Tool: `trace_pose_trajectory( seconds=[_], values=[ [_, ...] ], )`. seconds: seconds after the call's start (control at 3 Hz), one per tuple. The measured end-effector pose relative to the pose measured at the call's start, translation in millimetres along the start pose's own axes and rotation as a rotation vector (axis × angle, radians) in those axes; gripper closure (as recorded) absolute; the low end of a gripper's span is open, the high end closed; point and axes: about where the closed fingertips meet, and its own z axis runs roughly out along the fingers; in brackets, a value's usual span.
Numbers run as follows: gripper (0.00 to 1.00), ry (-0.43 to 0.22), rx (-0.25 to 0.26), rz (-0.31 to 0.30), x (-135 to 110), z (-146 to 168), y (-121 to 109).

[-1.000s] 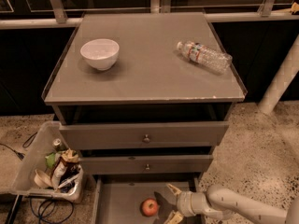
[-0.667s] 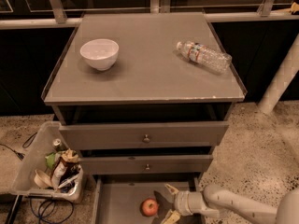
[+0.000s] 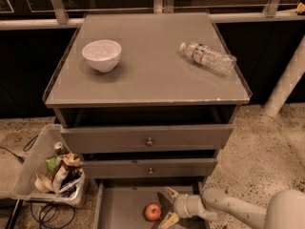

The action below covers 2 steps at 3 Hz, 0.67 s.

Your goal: Pick apple from bottom drawer and place on counter

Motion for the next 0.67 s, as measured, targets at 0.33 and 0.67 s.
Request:
trace_pose_trajectory(
  seconds=[0.33,0.67],
  values=[
    [0.0,0.003,-0.001,0.019,12.9,20.6,-2.7],
    [0.0,0.004,0.006,0.043,28.5,39.6,-6.1]
  ],
)
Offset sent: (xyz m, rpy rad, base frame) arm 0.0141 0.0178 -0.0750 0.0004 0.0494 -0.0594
